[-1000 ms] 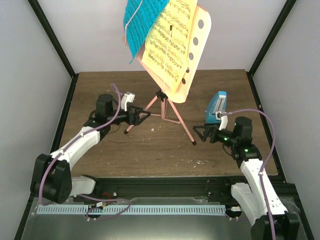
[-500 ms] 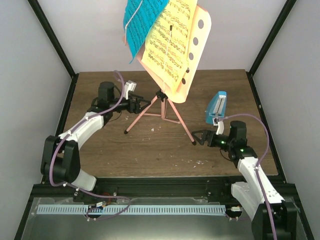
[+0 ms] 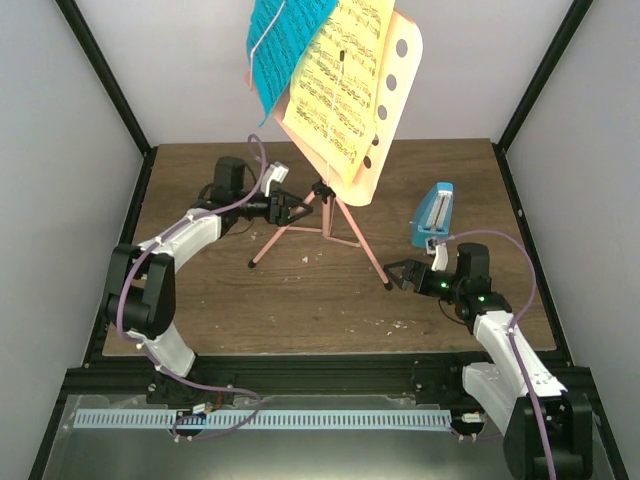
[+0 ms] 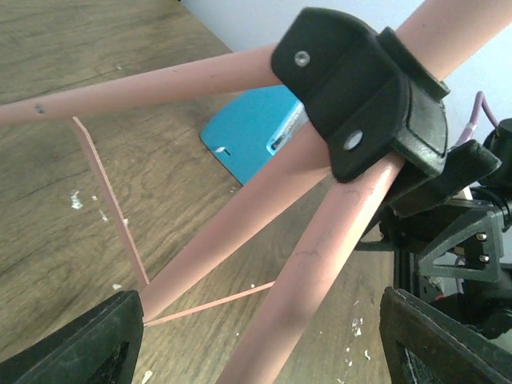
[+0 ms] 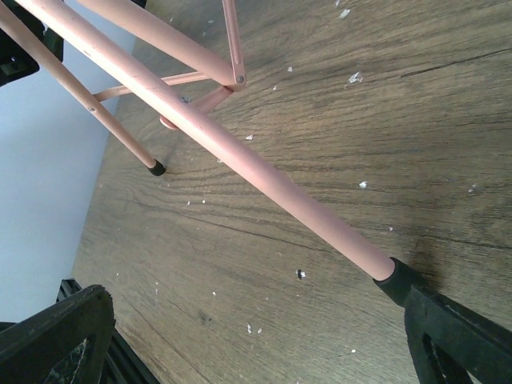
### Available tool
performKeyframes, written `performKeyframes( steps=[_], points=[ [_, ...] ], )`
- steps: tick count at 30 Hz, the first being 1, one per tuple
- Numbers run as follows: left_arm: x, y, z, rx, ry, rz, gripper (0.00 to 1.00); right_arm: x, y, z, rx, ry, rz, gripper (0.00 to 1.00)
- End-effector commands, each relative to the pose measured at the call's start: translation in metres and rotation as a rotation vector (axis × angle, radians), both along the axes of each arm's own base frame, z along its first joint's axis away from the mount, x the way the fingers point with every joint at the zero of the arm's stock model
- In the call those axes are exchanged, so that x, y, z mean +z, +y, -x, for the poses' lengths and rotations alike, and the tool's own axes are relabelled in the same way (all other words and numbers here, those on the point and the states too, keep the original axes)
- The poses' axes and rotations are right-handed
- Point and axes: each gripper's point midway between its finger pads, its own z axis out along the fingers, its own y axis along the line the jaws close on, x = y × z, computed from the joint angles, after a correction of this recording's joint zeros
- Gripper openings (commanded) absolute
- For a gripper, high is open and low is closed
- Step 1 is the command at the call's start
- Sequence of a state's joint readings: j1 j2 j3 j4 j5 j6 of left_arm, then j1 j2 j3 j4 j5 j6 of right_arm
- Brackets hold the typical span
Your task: Pack up the instrument practice props
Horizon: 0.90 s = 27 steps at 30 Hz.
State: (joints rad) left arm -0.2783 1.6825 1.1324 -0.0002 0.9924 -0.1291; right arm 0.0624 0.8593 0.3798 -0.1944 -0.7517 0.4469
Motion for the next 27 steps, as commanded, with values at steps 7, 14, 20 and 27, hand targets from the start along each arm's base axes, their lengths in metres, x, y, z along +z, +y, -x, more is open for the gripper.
performKeyframes(
  steps=[7, 14, 20, 27],
  points=[
    [-0.010, -0.019, 0.005, -0.057, -0.062, -0.103, 0.69, 0.008, -0.001, -0.005, -0.021, -0.006, 0.007, 1.00],
    [-0.012, -0.020, 0.009, -0.022, -0.105, -0.154, 0.48, 0.005, -0.002, -0.006, -0.028, 0.001, 0.009, 1.00],
    [-0.021, -0.008, 0.007, 0.067, -0.139, -0.244, 0.38, 0.006, -0.002, -0.008, -0.037, 0.001, 0.006, 1.00],
    [-0.015, 0.000, 0.011, 0.134, -0.170, -0.267, 0.24, 0.006, -0.002, -0.006, -0.038, -0.001, 0.004, 1.00]
  ],
)
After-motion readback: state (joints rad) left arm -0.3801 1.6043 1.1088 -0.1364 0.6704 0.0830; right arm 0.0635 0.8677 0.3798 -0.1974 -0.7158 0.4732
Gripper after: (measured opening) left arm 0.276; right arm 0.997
